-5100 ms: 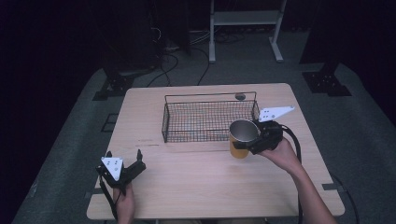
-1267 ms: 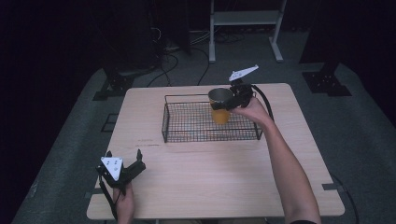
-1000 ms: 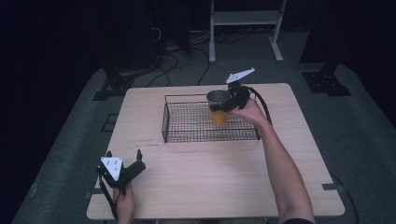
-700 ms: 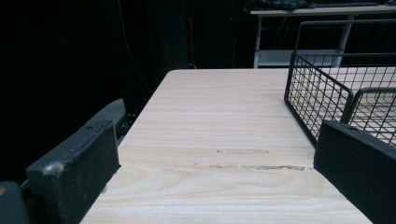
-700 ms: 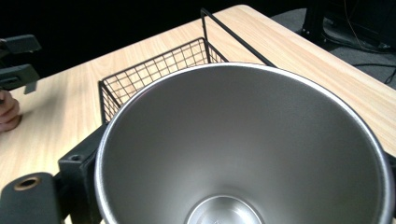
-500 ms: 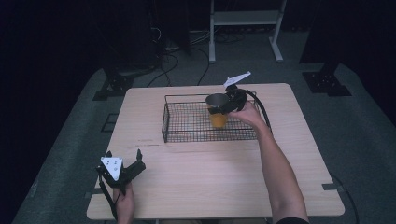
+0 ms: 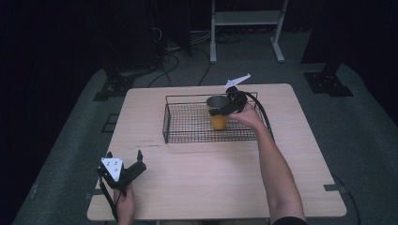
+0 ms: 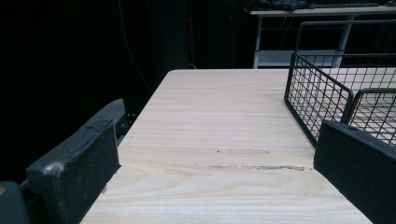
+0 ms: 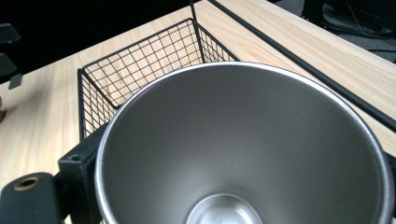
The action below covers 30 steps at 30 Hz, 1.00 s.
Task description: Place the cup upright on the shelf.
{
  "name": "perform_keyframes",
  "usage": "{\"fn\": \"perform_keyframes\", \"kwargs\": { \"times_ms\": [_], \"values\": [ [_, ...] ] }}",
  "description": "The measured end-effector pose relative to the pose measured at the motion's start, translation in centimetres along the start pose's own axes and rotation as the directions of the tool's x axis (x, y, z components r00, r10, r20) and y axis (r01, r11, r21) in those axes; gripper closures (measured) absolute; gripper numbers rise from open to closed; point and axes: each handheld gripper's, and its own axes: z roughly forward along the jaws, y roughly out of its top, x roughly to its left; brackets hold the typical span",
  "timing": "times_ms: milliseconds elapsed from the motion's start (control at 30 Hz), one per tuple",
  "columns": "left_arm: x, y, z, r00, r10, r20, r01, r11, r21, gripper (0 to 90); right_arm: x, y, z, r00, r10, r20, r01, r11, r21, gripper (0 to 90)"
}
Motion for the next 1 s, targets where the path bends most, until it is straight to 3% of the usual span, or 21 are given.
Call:
{"fn": "perform_keyframes", "kwargs": {
  "times_ms": [200,433,1000],
  "values": [
    [0.0,0.0,0.0,1.0000,0.000,0.000,0.000,1.0000,0.000,0.0,-0.2,-0.7,0.4,0.9994,-0.012,0.033,0.013,1.000,-0.007,8.7],
    [0.0,0.0,0.0,1.0000,0.001,0.000,-0.001,1.0000,0.000,0.0,-0.4,-1.3,0.5,0.9991,-0.011,0.041,0.010,1.000,0.015,8.7],
    [0.0,0.0,0.0,1.0000,0.001,0.000,-0.001,1.0000,0.001,0.0,0.5,-1.2,0.8,0.9936,-0.079,0.081,0.074,0.995,0.059,8.4]
  ]
}}
